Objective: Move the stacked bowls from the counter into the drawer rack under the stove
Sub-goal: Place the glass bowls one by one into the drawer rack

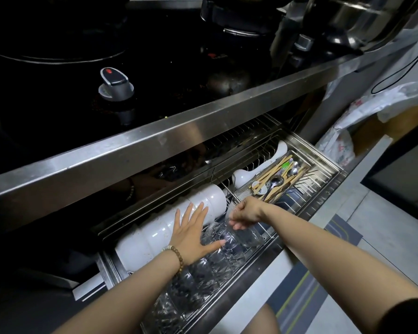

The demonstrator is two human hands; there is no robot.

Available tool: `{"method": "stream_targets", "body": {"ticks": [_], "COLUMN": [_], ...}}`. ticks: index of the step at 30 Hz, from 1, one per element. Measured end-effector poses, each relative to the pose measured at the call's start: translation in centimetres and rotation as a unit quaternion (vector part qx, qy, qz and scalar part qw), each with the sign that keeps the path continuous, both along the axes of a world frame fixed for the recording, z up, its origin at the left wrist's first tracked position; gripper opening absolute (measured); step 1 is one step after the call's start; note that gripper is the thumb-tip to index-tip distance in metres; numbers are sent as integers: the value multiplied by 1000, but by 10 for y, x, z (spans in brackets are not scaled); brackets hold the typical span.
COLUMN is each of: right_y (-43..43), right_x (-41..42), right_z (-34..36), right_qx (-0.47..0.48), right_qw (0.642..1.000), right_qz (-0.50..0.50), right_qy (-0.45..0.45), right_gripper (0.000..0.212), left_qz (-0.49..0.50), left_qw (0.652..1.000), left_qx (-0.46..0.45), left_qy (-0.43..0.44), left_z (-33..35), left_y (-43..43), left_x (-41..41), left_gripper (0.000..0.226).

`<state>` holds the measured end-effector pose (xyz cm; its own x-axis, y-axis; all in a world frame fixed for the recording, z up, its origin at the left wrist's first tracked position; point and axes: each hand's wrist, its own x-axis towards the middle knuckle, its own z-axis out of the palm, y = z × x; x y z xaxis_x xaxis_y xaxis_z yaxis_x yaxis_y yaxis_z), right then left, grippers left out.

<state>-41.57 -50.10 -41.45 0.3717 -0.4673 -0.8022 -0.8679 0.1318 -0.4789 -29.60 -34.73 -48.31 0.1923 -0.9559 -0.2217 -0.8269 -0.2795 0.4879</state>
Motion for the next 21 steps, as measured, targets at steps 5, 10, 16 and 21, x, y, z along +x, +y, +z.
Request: {"method": "stream_targets", "body": {"ticks": [5,10,16,21], "right_y": [2,22,85,133], "right_x": [-6,-21,-57,-77], "right_z": [11,45,64,46], "right_qx": [-93,-225,-385,-512], "right_qw": [995,958,866,813], "right_qz": [9,-42,-115,-159], "right_qy": [-25,-175,-298,-226], "right_gripper": [38,46,29,47], "left_qz": [10,11,-44,-111], "left_qw": [999,997,979,937], "left_qx": [9,-53,-199,-306], "left_qy": [41,60,-6,-124], "left_z": [19,62,140,209], "left_y": [4,15,42,67], "left_x": [1,4,6,10], "left_gripper": [97,80,62,56]}}
